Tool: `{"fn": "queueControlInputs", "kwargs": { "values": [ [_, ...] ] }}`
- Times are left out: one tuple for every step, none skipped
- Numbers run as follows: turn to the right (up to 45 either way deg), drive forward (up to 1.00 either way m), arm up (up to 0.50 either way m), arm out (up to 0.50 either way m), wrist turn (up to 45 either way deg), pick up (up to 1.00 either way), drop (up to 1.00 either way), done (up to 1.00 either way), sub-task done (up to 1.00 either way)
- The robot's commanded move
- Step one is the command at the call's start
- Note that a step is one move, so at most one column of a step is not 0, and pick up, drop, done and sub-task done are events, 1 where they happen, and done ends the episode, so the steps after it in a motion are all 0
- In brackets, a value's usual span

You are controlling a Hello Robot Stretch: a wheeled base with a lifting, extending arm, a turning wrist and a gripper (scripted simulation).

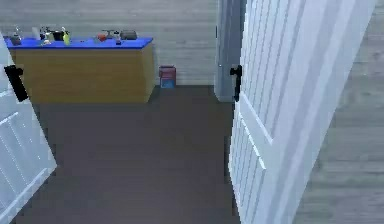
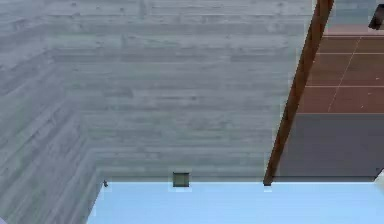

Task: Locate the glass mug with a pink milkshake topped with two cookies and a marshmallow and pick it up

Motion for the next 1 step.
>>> {"fn": "queueControlInputs", "kwargs": {
  "values": [
    [45.0, 0.00, 0.00, 0.00, 0.0, 0.00, 0.00, 0.00, 0.00]
  ]
}}
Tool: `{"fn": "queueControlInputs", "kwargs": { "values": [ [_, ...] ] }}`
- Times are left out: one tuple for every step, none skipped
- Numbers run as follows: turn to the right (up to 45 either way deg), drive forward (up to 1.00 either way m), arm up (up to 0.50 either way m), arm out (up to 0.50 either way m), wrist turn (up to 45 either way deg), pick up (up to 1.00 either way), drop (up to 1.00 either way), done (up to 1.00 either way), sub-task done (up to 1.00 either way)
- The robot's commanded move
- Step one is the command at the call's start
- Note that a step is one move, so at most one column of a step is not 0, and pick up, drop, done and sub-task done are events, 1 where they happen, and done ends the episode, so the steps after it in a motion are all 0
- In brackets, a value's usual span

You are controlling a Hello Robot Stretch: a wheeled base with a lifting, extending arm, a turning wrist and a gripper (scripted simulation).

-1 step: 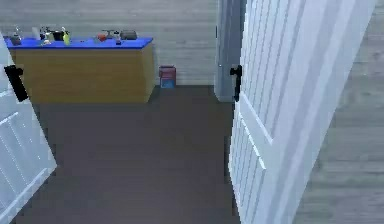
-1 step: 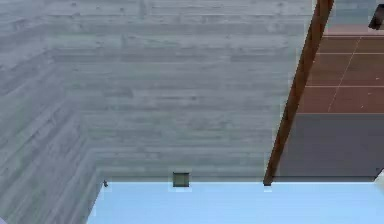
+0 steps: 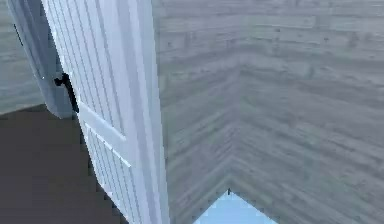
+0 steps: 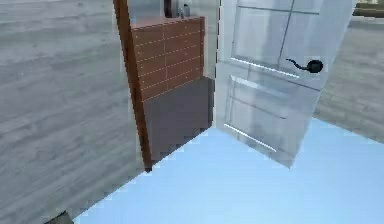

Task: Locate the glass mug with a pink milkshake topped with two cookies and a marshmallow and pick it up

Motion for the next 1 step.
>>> {"fn": "queueControlInputs", "kwargs": {
  "values": [
    [45.0, 0.00, 0.00, 0.00, 0.0, 0.00, 0.00, 0.00, 0.00]
  ]
}}
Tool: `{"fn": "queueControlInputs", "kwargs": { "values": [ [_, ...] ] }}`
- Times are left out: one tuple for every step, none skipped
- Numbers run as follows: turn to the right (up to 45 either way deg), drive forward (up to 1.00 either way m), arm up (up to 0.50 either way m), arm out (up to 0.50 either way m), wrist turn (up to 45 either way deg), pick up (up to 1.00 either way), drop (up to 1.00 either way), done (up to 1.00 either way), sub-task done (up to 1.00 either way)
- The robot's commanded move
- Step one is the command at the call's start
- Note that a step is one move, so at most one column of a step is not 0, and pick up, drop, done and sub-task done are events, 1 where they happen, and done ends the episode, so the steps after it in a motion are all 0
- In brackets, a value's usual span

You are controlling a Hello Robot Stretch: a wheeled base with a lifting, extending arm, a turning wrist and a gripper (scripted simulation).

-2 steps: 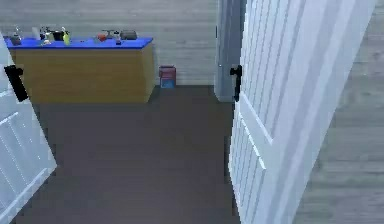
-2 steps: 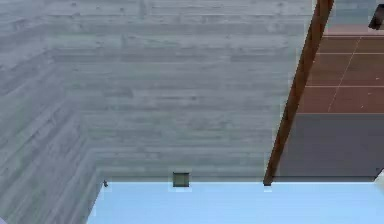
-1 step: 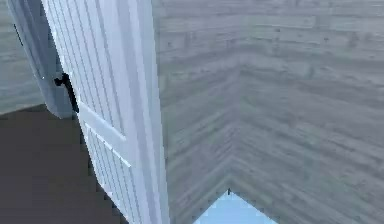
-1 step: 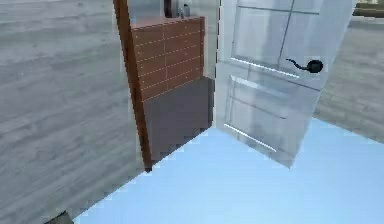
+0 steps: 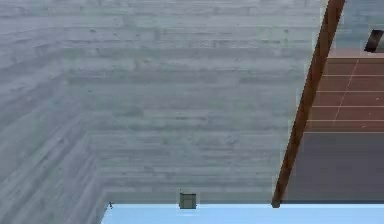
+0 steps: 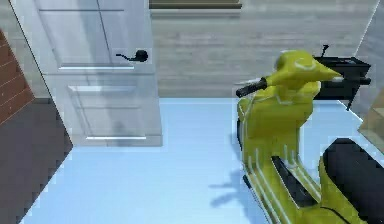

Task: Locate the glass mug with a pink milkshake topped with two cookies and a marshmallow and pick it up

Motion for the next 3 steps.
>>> {"fn": "queueControlInputs", "kwargs": {
  "values": [
    [45.0, 0.00, 0.00, 0.00, 0.0, 0.00, 0.00, 0.00, 0.00],
    [9.0, 0.00, 0.00, 0.00, 0.0, 0.00, 0.00, 0.00, 0.00],
    [0.0, 1.00, 0.00, 0.00, 0.0, 0.00, 0.00, 0.00, 0.00]
  ]
}}
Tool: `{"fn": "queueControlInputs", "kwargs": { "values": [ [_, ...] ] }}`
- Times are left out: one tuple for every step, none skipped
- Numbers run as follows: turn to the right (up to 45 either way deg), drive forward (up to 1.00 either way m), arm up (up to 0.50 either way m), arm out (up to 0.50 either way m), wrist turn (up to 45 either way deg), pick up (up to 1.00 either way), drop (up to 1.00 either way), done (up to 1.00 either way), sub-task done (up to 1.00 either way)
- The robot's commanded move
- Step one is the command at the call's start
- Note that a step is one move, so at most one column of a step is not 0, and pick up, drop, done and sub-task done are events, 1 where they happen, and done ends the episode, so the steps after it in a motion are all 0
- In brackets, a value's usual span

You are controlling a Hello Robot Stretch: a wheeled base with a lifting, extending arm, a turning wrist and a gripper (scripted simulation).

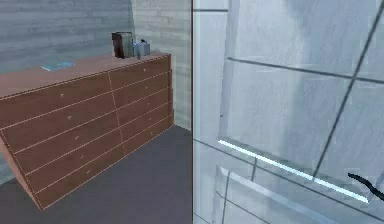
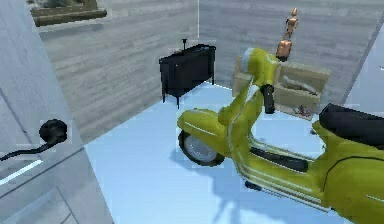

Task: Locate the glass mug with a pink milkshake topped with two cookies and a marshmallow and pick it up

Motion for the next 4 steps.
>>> {"fn": "queueControlInputs", "kwargs": {
  "values": [
    [3.0, 0.00, 0.00, 0.00, 0.0, 0.00, 0.00, 0.00, 0.00],
    [0.0, 0.25, 0.00, 0.00, 0.0, 0.00, 0.00, 0.00, 0.00],
    [-45.0, 0.00, 0.00, 0.00, 0.0, 0.00, 0.00, 0.00, 0.00],
    [-6.0, 0.00, 0.00, 0.00, 0.0, 0.00, 0.00, 0.00, 0.00]
  ]
}}
